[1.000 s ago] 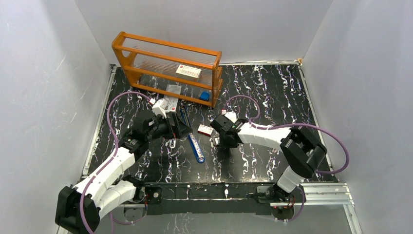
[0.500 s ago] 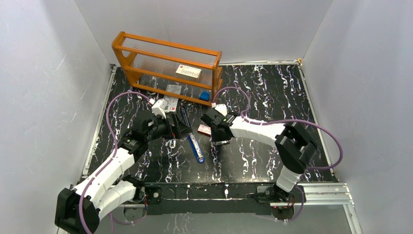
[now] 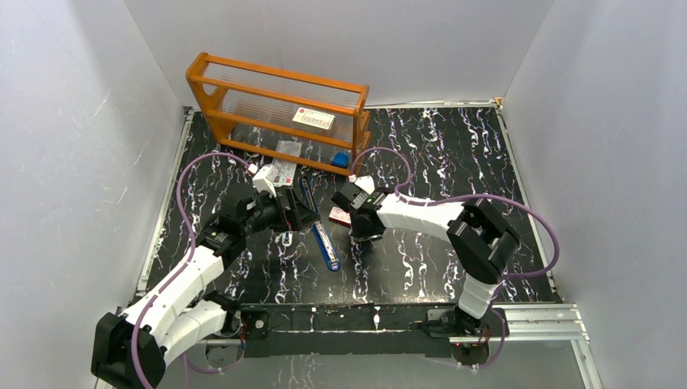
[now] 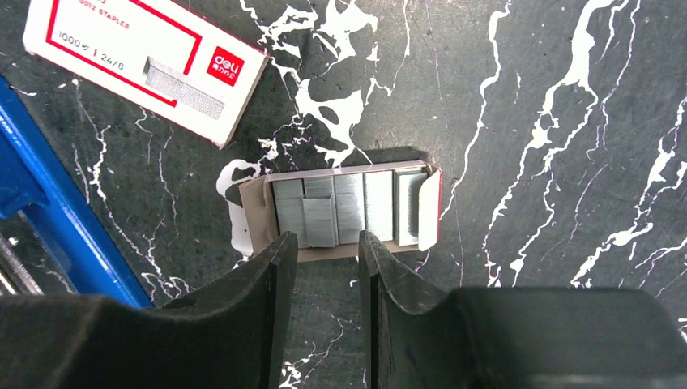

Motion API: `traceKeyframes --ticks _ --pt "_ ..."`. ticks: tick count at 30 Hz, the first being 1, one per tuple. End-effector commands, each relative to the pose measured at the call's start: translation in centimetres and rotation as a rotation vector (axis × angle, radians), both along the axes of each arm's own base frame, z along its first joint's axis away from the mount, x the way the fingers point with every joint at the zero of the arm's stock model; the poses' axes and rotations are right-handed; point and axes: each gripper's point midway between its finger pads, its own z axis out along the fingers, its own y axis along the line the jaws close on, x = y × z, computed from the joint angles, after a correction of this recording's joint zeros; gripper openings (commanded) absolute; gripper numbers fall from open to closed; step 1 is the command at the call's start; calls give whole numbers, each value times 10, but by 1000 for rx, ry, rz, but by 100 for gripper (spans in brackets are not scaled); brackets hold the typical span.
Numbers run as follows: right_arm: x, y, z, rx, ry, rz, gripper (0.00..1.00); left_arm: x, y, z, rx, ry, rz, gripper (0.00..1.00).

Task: Load the staples into the stapler

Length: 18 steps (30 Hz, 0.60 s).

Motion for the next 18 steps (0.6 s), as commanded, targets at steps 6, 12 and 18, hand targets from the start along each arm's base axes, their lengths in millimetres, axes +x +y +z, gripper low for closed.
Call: traceKeyframes --ticks 6,12,18 --pt "19 16 5 29 -43 23 39 3 -3 11 -14 -26 -14 88" --pt "22 14 1 17 -37 26 37 3 -5 10 -16 -23 -19 88" --pt "19 12 -8 9 -13 30 34 3 -5 9 -15 -20 -18 88"
